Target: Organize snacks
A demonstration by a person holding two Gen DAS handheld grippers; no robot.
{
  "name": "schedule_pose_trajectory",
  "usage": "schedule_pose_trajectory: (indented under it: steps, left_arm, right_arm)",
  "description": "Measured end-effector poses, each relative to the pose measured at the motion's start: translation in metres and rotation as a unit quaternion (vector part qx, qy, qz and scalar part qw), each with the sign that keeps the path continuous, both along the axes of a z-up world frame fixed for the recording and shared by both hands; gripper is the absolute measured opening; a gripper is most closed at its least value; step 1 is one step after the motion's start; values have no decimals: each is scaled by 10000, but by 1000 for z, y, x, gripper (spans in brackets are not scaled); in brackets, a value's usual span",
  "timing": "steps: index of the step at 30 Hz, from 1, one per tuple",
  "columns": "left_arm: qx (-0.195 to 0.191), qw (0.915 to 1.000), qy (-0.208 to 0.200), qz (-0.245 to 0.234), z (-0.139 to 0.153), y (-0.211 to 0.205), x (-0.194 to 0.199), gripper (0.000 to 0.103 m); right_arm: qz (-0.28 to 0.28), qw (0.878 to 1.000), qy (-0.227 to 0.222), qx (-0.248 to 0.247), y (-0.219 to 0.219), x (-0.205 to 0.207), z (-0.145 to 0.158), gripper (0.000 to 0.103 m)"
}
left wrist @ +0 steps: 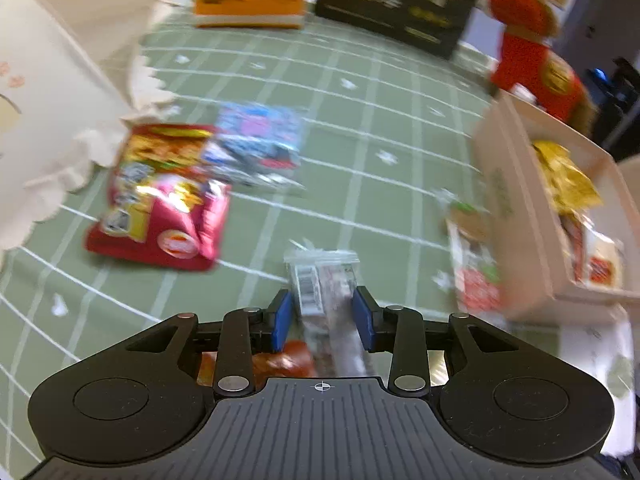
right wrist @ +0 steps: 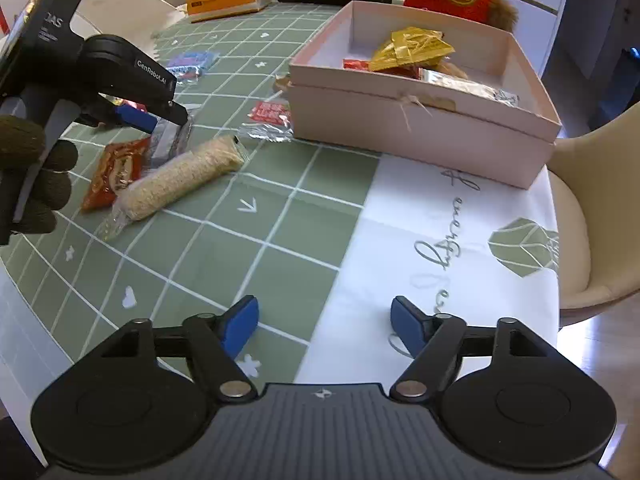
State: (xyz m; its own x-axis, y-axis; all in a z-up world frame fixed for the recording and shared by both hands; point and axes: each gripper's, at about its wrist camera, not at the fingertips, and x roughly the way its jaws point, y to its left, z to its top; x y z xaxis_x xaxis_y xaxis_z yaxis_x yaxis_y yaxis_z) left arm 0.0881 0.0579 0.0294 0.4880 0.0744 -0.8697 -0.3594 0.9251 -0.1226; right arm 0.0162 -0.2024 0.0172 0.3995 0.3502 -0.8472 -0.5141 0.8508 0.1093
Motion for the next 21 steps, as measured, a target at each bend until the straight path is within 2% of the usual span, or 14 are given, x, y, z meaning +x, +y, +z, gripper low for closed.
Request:
schedule_pose_trajectory:
  steps: [1,5,13,16,19,21]
  left_arm:
    - [-103,9998,46,-158,-1,-5,-1,42]
    - [106,9971,77,-752,-2,-32,-13,45]
    - [-138,9965,-23,-824,-3,-49,-42,45]
    - [-398,9955,-48,-863,-3,-52,-51,45]
    - [-919,9921,-43,-854,-2,-48,-61,44]
    - [-1131,9909,-221,-699,3,-41,-71,44]
  right_arm:
    - [51,10000,-58,-38,1,-2,-1,78]
    - [132,9993,-327,-151,4,-12,-5,87]
    - [-216,9981,-567,51,-6,-19,-14,101]
    - [-351,9971,-668,100,-8,-23,-16,103]
    - [-431,9960,-770,137,-8,-26,-19,103]
    - [-472,9954,-815,156,-8,-28,-20,103]
